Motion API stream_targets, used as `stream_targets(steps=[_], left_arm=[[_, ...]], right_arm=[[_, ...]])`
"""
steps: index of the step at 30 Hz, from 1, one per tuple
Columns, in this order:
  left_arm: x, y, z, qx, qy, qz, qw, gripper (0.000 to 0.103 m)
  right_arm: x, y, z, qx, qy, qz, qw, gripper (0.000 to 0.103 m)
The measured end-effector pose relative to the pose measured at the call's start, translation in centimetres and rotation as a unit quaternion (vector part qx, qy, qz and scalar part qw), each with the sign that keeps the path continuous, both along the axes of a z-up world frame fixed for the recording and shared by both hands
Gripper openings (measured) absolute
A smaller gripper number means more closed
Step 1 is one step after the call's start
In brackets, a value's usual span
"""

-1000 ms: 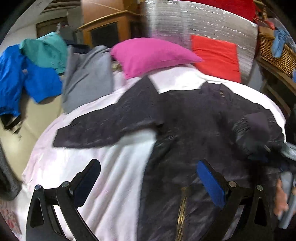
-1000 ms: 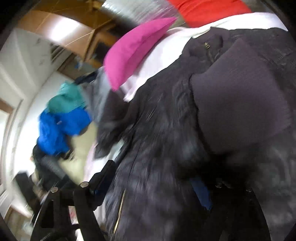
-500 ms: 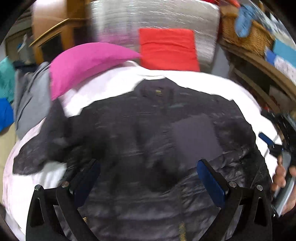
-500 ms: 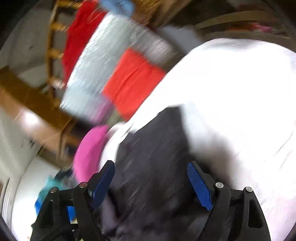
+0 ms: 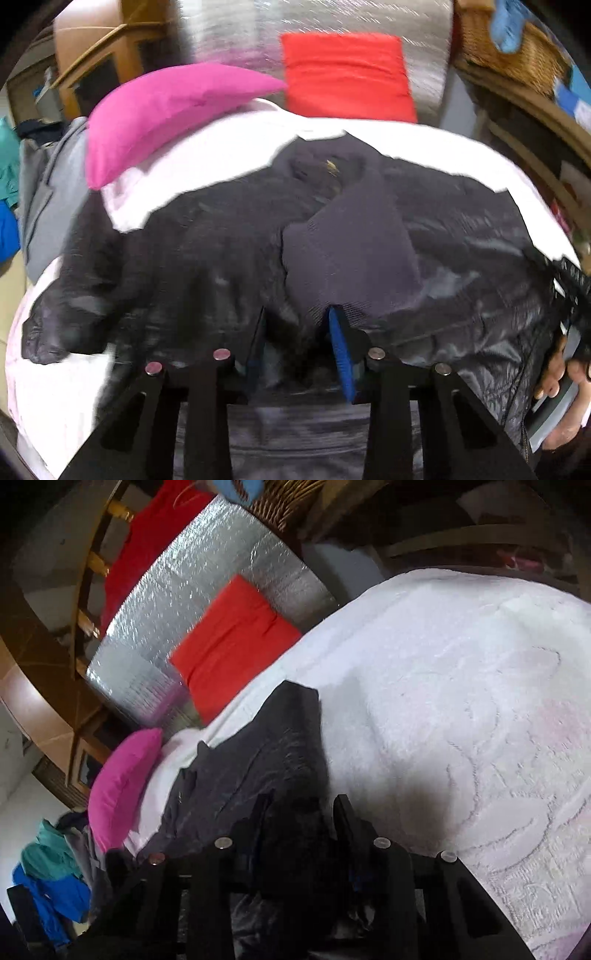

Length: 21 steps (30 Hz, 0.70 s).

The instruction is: Fold large clothes

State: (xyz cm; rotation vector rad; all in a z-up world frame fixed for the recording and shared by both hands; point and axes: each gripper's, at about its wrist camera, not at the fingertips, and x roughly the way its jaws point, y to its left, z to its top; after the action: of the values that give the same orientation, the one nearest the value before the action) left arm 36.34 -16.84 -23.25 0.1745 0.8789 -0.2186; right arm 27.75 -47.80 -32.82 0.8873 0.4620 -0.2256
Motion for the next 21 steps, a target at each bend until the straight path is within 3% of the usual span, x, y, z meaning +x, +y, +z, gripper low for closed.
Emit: stream_targets(steps=[1, 2, 3, 8, 12, 15, 18, 21], left_arm=[[-0.1, 0.9, 0.6, 0.013, -0.016, 0.013, 0.9997, 0.036], [-0.2, 2.4, 1.4, 0.034, -0.037, 0.031, 0.9982, 0.036], [0.0, 3.6, 1.7, 0.04, -0.041, 0.04, 0.9975, 0.036], [-0.7, 10.5, 2.3, 0.037, -0.01, 0.07, 0.9968, 0.042], [-3.9, 18.2, 2.8, 0.015, -0.03, 0.122, 0.992, 0.067], [-5.4, 24.3, 2.6, 0.011, -0.039, 0.18, 0.9828, 0.073], [-5.5, 29.9, 1.6, 0.006, -0.013, 0.237, 0.9713, 0.075], [-5.0, 34.2, 0.6, -0.056, 0.009, 0.28, 0.9584, 0.075]], right_arm=[[-0.2, -0.3, -0.4, 0.015, 0.003, -0.006, 1.0, 0.043], [-0.3, -0.5, -0.4, 0.026, 0.007, -0.016, 1.0, 0.058], [-0.5, -0.7, -0.5, 0.036, 0.001, -0.018, 0.999, 0.063], [-0.4, 0.4, 1.0, 0.007, -0.019, 0.0, 1.0, 0.065], [-2.1, 2.8, 3.0, -0.042, -0.059, 0.017, 0.997, 0.068], [-3.6, 4.9, 4.0, -0.055, -0.081, 0.03, 0.995, 0.071], [-3.9, 7.8, 4.5, -0.071, -0.081, 0.055, 0.993, 0.072], [-3.7, 10.1, 4.6, -0.096, -0.07, 0.062, 0.991, 0.072]])
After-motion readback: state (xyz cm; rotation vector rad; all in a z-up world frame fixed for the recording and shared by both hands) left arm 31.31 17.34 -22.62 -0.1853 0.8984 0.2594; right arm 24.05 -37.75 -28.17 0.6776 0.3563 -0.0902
